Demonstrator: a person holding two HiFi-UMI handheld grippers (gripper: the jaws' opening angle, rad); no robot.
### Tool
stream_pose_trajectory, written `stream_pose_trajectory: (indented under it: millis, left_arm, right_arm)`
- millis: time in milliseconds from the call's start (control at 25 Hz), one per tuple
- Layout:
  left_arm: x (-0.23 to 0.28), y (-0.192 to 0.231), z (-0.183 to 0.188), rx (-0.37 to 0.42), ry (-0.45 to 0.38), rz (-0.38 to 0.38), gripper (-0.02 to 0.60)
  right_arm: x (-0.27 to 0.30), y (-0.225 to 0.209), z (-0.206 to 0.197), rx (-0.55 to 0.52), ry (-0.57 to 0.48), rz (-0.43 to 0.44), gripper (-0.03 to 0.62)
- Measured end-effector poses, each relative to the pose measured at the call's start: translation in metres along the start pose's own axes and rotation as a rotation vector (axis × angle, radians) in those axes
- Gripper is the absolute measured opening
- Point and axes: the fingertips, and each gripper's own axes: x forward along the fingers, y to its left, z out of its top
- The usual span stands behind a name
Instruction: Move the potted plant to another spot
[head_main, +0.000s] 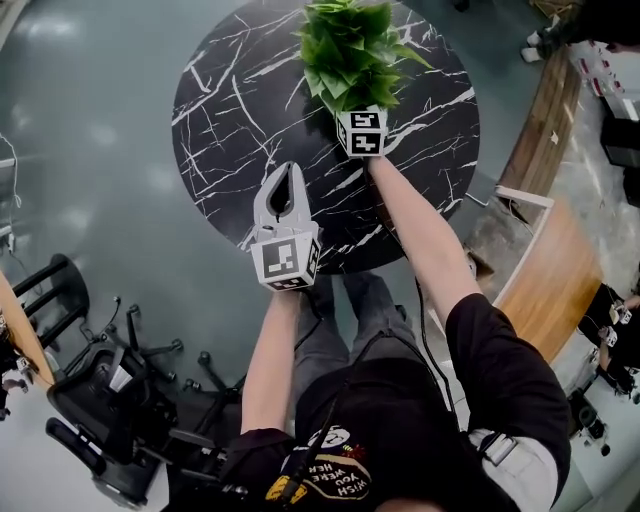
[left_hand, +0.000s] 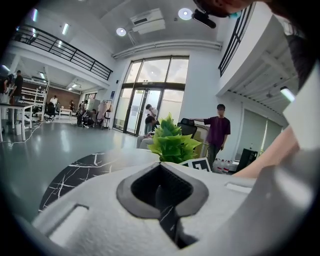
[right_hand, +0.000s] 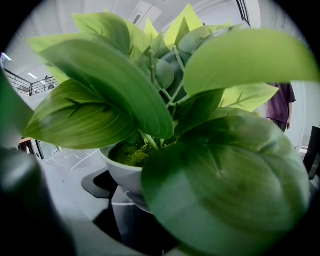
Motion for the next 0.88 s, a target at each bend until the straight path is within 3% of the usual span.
stream_pose_trajectory:
  millis: [400, 680, 880]
  left_arm:
    - [0.058, 0.025, 0.008, 0.023, -0.013, 0.012, 0.003]
    - [0.111, 0.047, 0.012, 0.040, -0.017, 0.019, 0.003]
    - [0.123, 0.048, 0.017, 0.032, -0.025, 0.011, 0.003]
  right_arm:
    - [0.079, -0.006, 0.044, 0.017, -0.018, 0.015, 0.495]
    - [0.105, -0.004, 0.059, 0.029, -0.030, 0.037, 0.492]
    - [0.112, -0.004, 0.063, 0.022, -0.027, 0.044, 0.492]
